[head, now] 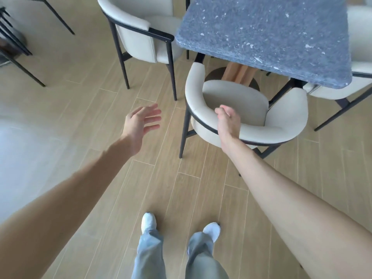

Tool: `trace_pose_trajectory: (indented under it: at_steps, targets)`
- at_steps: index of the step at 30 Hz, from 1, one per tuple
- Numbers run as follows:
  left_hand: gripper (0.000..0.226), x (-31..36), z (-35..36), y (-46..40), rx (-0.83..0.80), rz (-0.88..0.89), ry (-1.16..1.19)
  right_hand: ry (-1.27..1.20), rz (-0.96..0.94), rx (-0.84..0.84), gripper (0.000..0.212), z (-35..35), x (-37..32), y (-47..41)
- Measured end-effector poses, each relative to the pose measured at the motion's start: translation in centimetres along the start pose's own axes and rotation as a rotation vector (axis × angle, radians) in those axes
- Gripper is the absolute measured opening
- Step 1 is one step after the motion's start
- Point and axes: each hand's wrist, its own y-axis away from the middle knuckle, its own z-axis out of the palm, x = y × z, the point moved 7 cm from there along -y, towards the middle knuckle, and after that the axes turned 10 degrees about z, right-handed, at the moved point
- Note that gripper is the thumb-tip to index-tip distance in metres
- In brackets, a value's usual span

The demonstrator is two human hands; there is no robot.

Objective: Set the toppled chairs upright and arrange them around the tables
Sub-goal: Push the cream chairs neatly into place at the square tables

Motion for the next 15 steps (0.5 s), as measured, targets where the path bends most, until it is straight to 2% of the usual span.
trace_pose_trajectory:
  at_steps: [2, 7, 15]
  targets:
    - [0.025, 1.0, -2.8, 1.3, -0.001, 0.031, -0.002, 0.048, -0.037, -0.007, 0.043, 1.8, -1.1, 2.8]
    - [0.025, 2.8, -9.7, 2.5, -0.004, 0.084, 0.033, 0.066, -0.092, -0.003, 0.031, 6.4, -2.5, 9.3]
    - [0.033, 6.2, -27.7, 3.6, -0.046, 0.168, 0.103, -0.043, -0.164, 0.047, 0.04, 18.2, -4.1, 21.6]
